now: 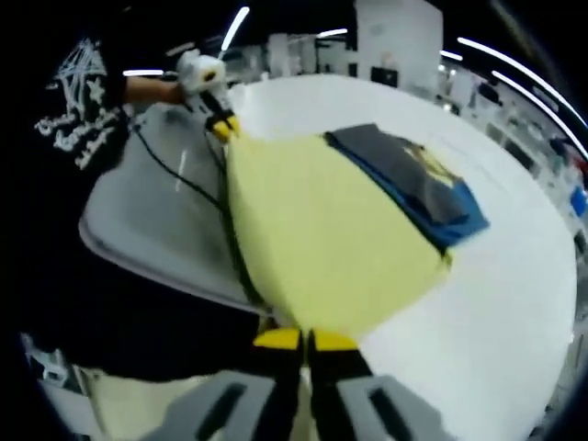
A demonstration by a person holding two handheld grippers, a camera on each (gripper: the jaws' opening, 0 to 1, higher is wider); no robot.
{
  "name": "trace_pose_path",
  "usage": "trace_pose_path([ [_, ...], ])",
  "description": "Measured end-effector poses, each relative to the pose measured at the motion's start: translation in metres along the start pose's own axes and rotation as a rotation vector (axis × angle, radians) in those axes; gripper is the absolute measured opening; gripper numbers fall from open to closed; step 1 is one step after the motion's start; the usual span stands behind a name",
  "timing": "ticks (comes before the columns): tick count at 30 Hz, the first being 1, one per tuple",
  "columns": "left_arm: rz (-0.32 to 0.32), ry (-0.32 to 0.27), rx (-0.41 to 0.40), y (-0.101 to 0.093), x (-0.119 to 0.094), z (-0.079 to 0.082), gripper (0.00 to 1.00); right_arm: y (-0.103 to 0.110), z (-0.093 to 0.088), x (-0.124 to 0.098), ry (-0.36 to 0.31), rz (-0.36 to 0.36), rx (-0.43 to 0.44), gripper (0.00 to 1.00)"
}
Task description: Fold the garment on the visible template until the final outline fits inside the template.
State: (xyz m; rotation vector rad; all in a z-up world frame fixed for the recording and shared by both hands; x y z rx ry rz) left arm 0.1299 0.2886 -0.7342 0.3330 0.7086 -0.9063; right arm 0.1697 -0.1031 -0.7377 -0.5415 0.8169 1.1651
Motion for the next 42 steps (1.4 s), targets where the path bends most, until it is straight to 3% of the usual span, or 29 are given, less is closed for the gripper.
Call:
trace_pose_path([
  [7,0.031,-0.053,0.013,0.021,-0.009,0.021,0.0,-0.02,0.017,-0.011,-0.028,-0.068,-0.008,0.0],
  [20,0.072,-0.09,0.071,0.051,-0.016,0.052,0.0,-0.052,0.05,-0.026,-0.055,-0.147,-0.062,0.0],
  [29,0.13,-0.116,0.101,0.07,-0.012,0.07,0.0,-0.07,0.061,-0.029,-0.07,-0.185,-0.085,0.0],
  [42,0.208,-0.165,0.11,0.096,-0.008,0.1,0.0,-0.107,0.085,-0.034,-0.143,-0.315,-0.107,0.0],
])
Point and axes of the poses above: the point that each gripper's makers call its tool centre point, and the gripper's own axes: x roughly forward along the fingers, y roughly to its left, z roughly out of its top, the point moved 8 cm from there along -x, roughly backward along the fingers, and after that the axes turned 1 degree about -y, right-handed, at the moved point
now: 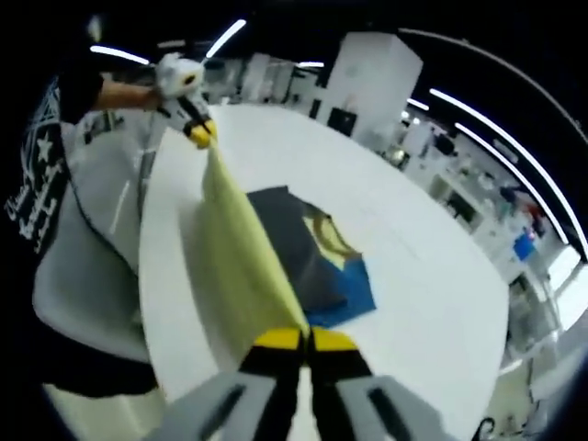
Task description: Fold the garment on the visible template until the final outline fits inside the template.
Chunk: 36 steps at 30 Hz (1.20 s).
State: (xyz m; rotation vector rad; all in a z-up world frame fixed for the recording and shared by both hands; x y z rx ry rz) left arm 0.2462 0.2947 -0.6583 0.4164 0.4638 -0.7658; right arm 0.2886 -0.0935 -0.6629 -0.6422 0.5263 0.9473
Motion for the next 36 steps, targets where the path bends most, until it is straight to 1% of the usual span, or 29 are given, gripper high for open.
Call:
trace_pose_path([
  [8,0.03,-0.027,0.011,0.017,0.01,0.012,0.0,-0.019,0.012,0.008,-0.024,-0.049,-0.004,0.0],
  [13,0.038,-0.03,0.028,0.031,0.017,0.014,0.0,-0.032,0.018,0.013,-0.043,-0.07,0.001,0.0],
  [20,0.061,-0.05,0.024,0.05,0.031,0.019,0.0,-0.05,0.025,0.026,-0.034,-0.108,-0.012,0.0],
  [25,0.074,-0.06,0.014,0.065,0.041,0.023,0.0,-0.061,0.028,0.033,-0.039,-0.139,0.004,0.0],
  [27,0.075,-0.063,-0.001,0.065,0.044,0.025,0.0,-0.065,0.029,0.037,-0.034,-0.159,-0.005,0.0],
  [30,0.076,-0.056,-0.002,0.072,0.051,0.023,0.0,-0.074,0.03,0.045,-0.024,-0.183,-0.011,0.0],
  [32,0.078,-0.052,-0.01,0.077,0.055,0.022,0.0,-0.078,0.028,0.051,-0.004,-0.187,-0.022,0.0],
  [34,0.077,-0.049,-0.018,0.081,0.06,0.021,0.0,-0.08,0.026,0.058,0.03,-0.203,-0.055,0.0],
  [36,0.082,-0.041,-0.02,0.083,0.064,0.021,0.0,-0.082,0.026,0.067,0.033,-0.205,-0.043,0.0],
])
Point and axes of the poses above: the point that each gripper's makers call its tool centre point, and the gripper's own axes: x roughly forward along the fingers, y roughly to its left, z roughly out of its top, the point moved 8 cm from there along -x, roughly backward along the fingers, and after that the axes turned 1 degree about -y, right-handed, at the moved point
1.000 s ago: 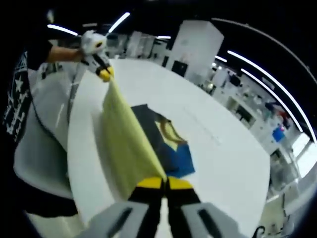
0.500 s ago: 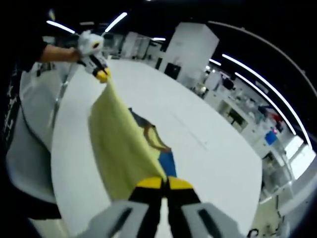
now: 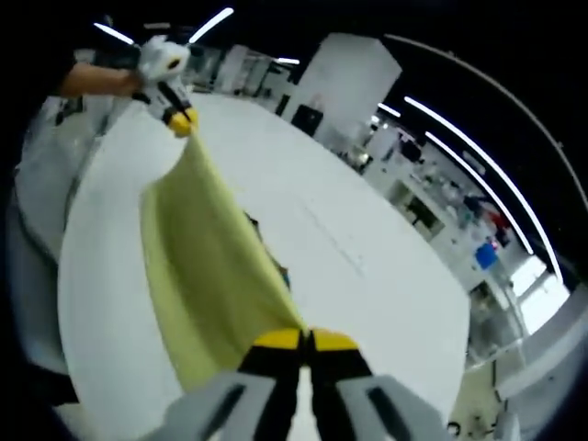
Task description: Fold the garment on the visible template until the final outline fits inside the template.
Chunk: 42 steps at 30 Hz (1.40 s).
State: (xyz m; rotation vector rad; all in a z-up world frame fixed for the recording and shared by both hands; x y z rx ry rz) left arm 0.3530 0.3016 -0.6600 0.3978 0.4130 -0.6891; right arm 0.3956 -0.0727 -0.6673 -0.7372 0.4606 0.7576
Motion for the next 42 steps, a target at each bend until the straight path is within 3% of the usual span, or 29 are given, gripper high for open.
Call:
trace_pose_path([
  [8,0.007,0.036,-0.012,0.02,0.023,-0.014,0.0,-0.001,-0.008,0.028,0.079,-0.006,-0.036,0.0],
  [17,-0.005,0.103,-0.077,0.038,0.058,-0.042,0.0,-0.005,-0.019,0.062,0.107,-0.001,-0.021,0.0],
  [23,-0.011,0.122,-0.116,0.041,0.076,-0.054,0.0,-0.004,-0.032,0.089,0.151,0.023,-0.014,0.0],
  [27,0.009,0.156,-0.137,0.048,0.09,-0.067,0.0,-0.005,-0.039,0.105,0.165,0.039,-0.006,0.0],
  [34,0.015,0.202,-0.155,0.054,0.106,-0.085,0.04,-0.001,-0.048,0.123,0.19,0.084,0.019,0.0],
  [42,0.012,0.187,-0.18,0.054,0.106,-0.098,0.1,-0.005,-0.05,0.13,0.199,0.107,0.026,0.02],
])
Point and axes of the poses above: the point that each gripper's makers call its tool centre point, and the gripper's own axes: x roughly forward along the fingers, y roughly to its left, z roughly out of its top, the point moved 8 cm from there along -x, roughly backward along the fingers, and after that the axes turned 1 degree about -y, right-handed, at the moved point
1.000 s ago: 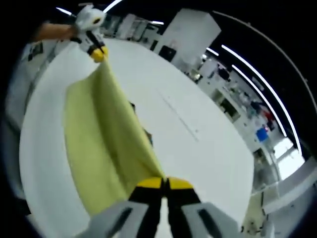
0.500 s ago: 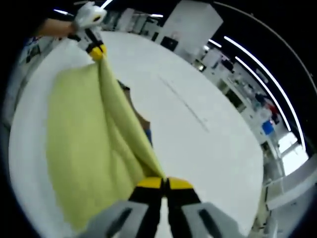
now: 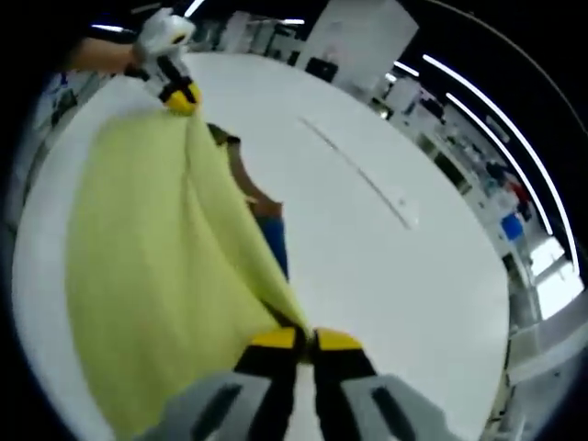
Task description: Fold the garment on the visible template until the final outline fits inside the template.
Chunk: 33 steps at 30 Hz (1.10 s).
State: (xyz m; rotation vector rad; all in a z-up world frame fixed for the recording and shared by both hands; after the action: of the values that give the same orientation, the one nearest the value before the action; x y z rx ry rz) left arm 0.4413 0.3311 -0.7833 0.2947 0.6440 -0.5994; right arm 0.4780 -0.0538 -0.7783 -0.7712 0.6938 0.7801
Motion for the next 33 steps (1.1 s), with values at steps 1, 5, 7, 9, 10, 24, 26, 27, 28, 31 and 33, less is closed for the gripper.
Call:
trace_pose_path([
  [1,0.003,0.0,-0.003,0.001,-0.001,0.0,0.11,0.001,0.0,-0.002,-0.006,0.003,0.026,0.02],
  [5,0.029,-0.016,-0.009,0.011,-0.01,0.0,0.12,-0.006,0.001,-0.008,-0.047,0.004,0.13,0.05],
  [7,0.028,-0.032,-0.011,0.011,-0.016,0.003,0.11,-0.007,0.003,-0.011,-0.061,0.011,0.126,0.07],
  [9,0.028,-0.046,0.004,0.007,-0.024,0.008,0.12,-0.008,0.005,-0.017,-0.079,0.011,0.119,0.09],
  [10,0.028,-0.051,0.008,0.006,-0.027,0.009,0.13,-0.008,0.006,-0.019,-0.081,0.008,0.115,0.1],
  [24,-0.006,0.009,0.167,-0.003,-0.024,-0.002,0.15,0.006,0.004,-0.006,-0.077,0.079,0.112,0.14],
  [26,0.024,0.022,0.19,0.002,-0.021,-0.002,0.14,0.007,0.002,-0.003,-0.074,0.076,0.125,0.14],
  [27,0.029,0.024,0.196,0.004,-0.02,-0.002,0.13,0.005,0.001,-0.002,-0.07,0.072,0.134,0.13],
  [28,0.027,0.027,0.196,0.005,-0.018,-0.003,0.13,0.005,0.0,0.0,-0.066,0.069,0.14,0.13],
  [31,0.04,0.049,0.219,0.008,-0.014,-0.005,0.12,0.002,-0.003,0.004,-0.075,0.057,0.162,0.09],
  [33,0.053,0.059,0.209,0.011,-0.012,-0.005,0.09,0.002,0.0,0.001,-0.085,0.066,0.173,0.08],
])
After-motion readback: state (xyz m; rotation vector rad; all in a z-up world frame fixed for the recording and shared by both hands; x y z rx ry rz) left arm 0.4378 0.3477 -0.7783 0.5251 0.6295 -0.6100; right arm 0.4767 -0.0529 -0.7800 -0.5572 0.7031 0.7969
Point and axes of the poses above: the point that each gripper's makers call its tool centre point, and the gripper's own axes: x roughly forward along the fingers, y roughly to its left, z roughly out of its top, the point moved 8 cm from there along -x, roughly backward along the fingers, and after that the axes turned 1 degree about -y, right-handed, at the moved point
